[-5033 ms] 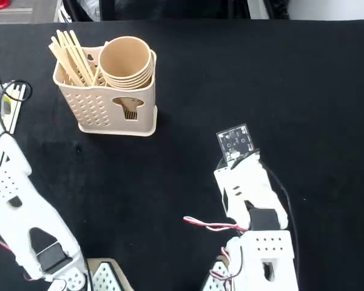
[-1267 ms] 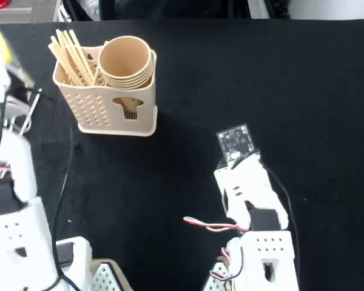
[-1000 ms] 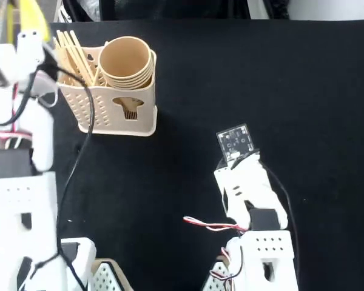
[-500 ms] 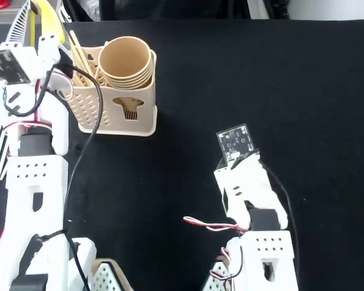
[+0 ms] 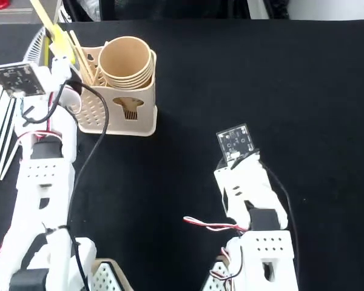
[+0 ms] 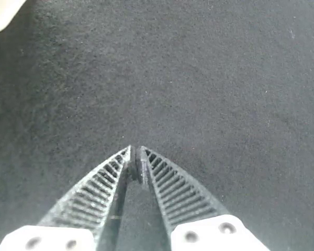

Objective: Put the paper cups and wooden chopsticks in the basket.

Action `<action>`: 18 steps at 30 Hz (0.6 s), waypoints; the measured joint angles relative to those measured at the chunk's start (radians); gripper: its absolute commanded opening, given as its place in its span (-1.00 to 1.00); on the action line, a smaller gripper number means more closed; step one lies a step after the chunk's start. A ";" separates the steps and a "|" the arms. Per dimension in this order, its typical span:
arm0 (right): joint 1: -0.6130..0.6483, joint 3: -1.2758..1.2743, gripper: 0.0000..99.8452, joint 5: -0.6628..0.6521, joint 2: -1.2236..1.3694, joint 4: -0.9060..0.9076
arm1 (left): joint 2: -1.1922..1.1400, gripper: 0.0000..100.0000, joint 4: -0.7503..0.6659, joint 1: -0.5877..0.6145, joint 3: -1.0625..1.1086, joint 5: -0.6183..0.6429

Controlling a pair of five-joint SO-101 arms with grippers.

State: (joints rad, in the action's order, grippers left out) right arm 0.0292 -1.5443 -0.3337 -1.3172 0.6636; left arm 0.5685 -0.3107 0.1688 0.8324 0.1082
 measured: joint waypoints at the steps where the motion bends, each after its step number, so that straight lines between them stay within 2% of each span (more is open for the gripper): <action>1: 0.000 0.000 -0.98 -0.003 0.000 0.000 | -0.012 -0.82 0.000 0.000 0.000 0.002; 4: 0.000 0.000 -0.98 -0.005 0.000 0.000 | -0.055 -0.64 0.009 0.000 0.005 0.002; 8: 0.000 0.000 -0.98 -0.005 0.000 0.000 | -0.058 -0.62 0.193 0.000 -0.025 -0.002; 13: 0.000 0.000 -0.98 -0.005 0.000 0.000 | -0.015 -0.62 0.594 0.023 -0.249 -0.002; 18: 0.000 0.000 -0.98 -0.005 0.000 0.000 | -0.058 -0.62 1.079 0.173 -0.600 -0.051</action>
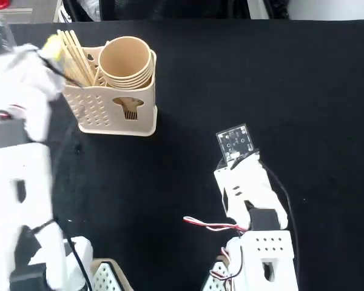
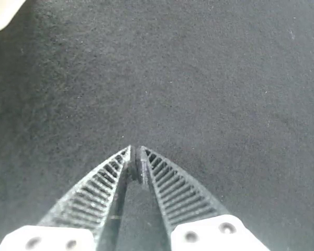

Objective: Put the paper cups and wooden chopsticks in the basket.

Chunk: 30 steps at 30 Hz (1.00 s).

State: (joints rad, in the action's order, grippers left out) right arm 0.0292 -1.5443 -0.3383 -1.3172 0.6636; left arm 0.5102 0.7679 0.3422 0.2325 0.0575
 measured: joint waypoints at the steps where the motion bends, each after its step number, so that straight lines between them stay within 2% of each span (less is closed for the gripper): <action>1: 0.000 0.000 -0.98 0.000 0.000 0.000 | -0.031 -0.62 0.081 0.035 -0.064 -0.031; 5: 0.000 0.000 -0.98 0.000 0.000 0.000 | -0.224 -0.62 0.282 0.150 -0.272 -0.163; 11: 0.000 0.000 -0.98 0.000 0.000 0.000 | -0.623 -0.62 0.339 0.302 -0.494 -0.285; 15: 0.000 0.000 -0.98 0.000 0.000 0.000 | -0.924 -0.62 0.348 0.313 -0.689 -0.405; 25: 0.000 0.000 -0.98 0.000 0.000 0.000 | -1.656 -0.62 0.434 0.319 -1.419 -0.430; 30: 0.000 -0.002 -0.98 0.000 0.000 0.000 | -1.860 -0.62 0.436 0.319 -1.691 -0.439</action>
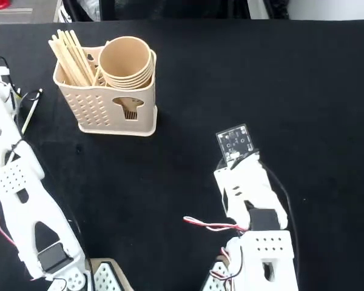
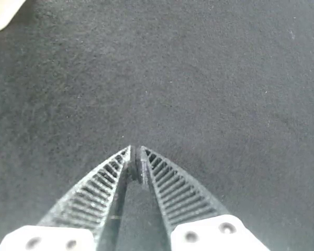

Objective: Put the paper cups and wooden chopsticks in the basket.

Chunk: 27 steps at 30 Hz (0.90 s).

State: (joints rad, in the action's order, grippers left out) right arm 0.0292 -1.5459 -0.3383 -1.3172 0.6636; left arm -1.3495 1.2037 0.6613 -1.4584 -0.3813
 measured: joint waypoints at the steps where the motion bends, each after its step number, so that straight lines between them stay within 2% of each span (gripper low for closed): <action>1: 0.000 0.000 -0.98 0.000 0.000 0.000 | -0.014 -0.62 0.000 0.000 -0.018 -0.015; 6: 0.000 0.000 -0.98 0.000 0.000 0.000 | -0.029 -0.63 0.006 0.000 -0.032 -0.060; 11: 0.000 0.000 -0.98 0.000 0.000 0.000 | -0.026 -0.85 0.075 -0.005 -0.034 -0.155; 14: 0.000 0.000 -0.98 0.000 0.000 0.000 | -0.021 -0.87 0.153 -0.008 -0.034 -0.219; 18: 0.000 0.000 -0.98 0.000 0.000 0.000 | -0.017 -0.95 0.235 -0.005 -0.034 -0.236; 27: 0.000 0.000 -0.98 0.000 0.000 0.000 | 0.006 -0.94 0.436 0.003 -0.058 -0.238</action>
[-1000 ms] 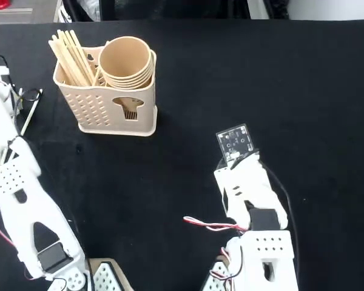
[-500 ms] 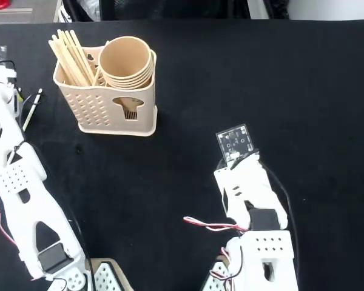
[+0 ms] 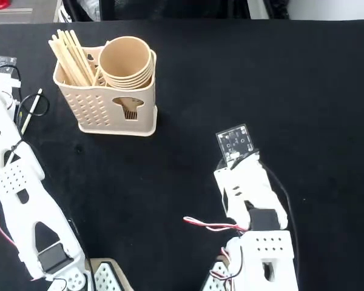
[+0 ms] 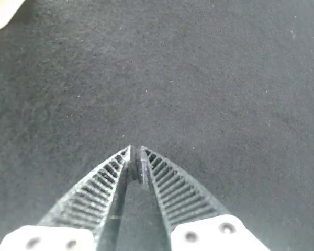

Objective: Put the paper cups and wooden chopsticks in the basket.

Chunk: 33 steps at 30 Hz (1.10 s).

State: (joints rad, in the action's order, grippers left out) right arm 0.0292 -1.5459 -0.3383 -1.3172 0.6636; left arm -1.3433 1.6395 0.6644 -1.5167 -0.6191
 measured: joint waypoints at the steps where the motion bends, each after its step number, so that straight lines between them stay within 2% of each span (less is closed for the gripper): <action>1: 0.000 0.000 -0.98 0.000 0.000 0.000 | 0.005 -0.94 0.020 0.000 -0.003 0.000; 6: 0.000 0.000 -0.98 0.000 0.000 0.000 | 0.028 -0.94 0.094 -0.011 -0.009 0.003; 15: 0.000 0.000 -0.98 0.000 0.000 0.000 | 0.224 -0.94 0.114 -0.025 -0.052 0.124; 21: 0.000 0.000 -0.98 0.000 0.000 0.000 | 0.519 -0.94 0.118 -0.029 -0.038 0.204; 29: 0.000 0.000 -0.98 0.000 0.000 0.000 | 0.987 -0.94 0.121 -0.035 0.157 0.425; 33: 0.000 0.000 -0.98 0.000 0.000 0.000 | 1.255 -0.94 0.121 -0.087 0.301 0.466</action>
State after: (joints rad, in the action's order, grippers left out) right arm 0.0292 -1.5459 -0.3383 -1.3172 0.6636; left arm -0.0882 1.7607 0.5769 -1.2160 -0.1527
